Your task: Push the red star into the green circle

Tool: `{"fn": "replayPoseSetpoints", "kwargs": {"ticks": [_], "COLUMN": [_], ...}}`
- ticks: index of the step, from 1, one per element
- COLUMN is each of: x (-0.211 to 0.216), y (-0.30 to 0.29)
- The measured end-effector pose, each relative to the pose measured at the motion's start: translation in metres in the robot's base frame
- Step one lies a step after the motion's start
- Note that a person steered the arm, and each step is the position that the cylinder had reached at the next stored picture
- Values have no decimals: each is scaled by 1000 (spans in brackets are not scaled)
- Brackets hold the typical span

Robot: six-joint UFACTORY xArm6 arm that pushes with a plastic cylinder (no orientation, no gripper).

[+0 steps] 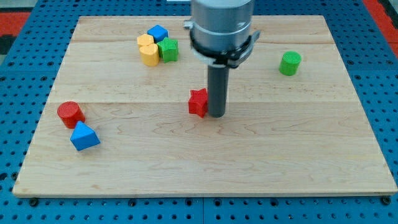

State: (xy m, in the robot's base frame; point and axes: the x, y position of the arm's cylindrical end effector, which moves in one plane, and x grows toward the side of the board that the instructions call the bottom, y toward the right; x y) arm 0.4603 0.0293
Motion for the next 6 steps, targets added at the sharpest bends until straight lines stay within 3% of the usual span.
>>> {"fn": "replayPoseSetpoints", "kwargs": {"ticks": [3,4,6], "x": [-5,-39,-70], "y": [-135,-123,111]}}
